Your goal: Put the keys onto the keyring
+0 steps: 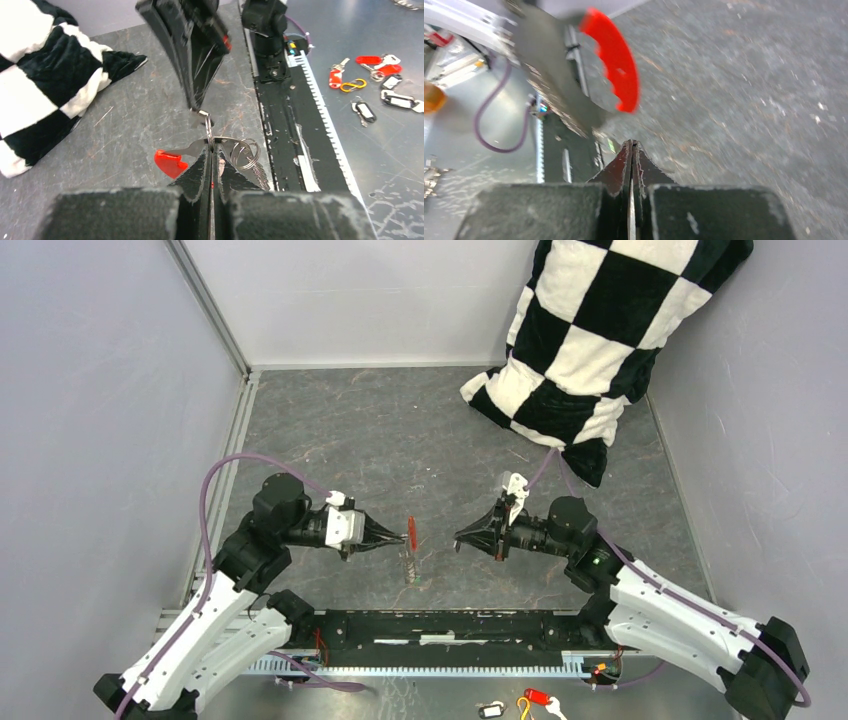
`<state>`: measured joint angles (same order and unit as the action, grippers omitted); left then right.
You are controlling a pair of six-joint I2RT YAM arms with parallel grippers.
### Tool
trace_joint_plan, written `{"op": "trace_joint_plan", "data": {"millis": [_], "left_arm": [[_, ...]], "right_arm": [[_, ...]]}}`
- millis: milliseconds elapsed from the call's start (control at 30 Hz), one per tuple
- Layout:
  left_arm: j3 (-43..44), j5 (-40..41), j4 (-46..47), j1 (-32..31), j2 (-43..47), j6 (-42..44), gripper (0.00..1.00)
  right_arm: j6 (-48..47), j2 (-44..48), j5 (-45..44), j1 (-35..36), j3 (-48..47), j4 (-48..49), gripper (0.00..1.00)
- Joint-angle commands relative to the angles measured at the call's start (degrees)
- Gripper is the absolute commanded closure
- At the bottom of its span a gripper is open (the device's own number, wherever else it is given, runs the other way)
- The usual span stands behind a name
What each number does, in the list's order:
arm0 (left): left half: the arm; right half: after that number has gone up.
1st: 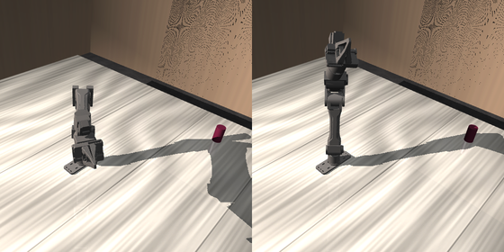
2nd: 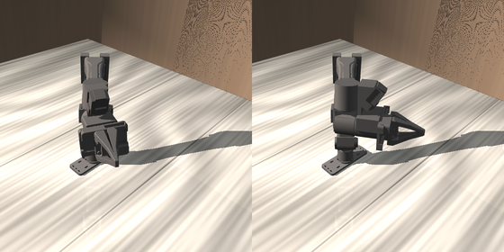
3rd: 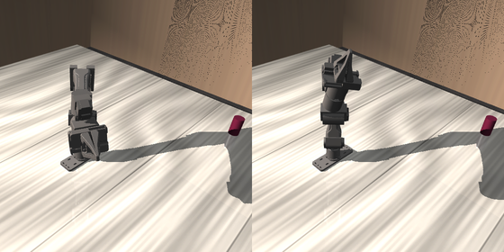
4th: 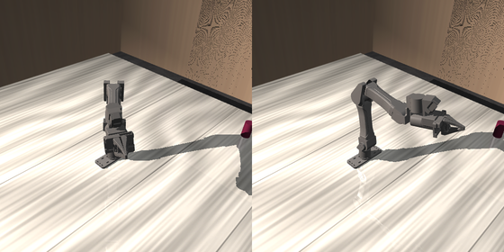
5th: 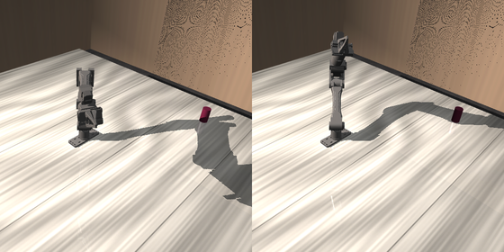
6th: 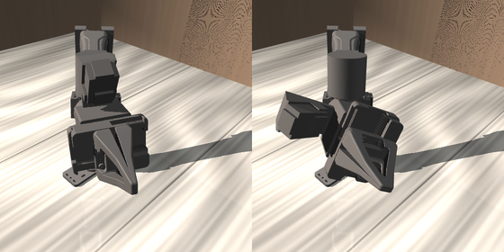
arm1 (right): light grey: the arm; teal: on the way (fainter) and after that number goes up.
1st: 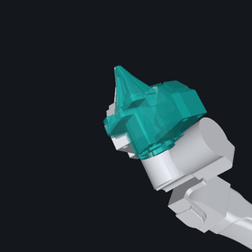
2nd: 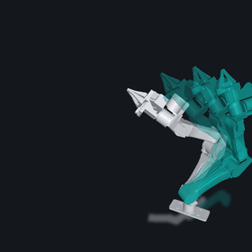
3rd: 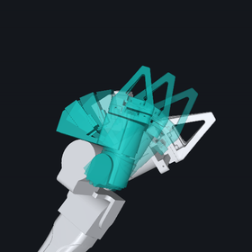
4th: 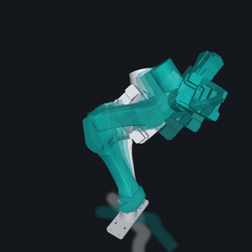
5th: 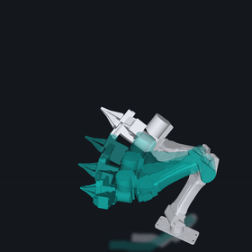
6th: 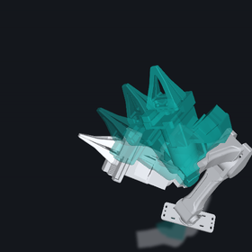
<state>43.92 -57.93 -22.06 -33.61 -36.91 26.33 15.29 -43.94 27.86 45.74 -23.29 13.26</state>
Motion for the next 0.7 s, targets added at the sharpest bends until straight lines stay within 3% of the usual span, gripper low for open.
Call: {"op": "trace_joint_plan", "data": {"millis": [0, 400, 667], "left_arm": [[-1.35, 7.32, 7.07, 0.03, -1.46, -3.1, 0.98], [-4.12, 18.97, 15.32, 0.03, -1.06, -6.78, 0.98], [-6.49, 18.49, 16.02, 0.03, 1.79, -2.51, 0.98]], "right_arm": [[4.82, -1.11, 4.29, 2.31, -8.16, 5.36, 1.0], [11.04, -8.52, 0.58, 9.2, -17.76, 8.68, 1.0], [11.64, -11.42, -5.58, 12.77, -20.38, 6.14, 1.0]]}}
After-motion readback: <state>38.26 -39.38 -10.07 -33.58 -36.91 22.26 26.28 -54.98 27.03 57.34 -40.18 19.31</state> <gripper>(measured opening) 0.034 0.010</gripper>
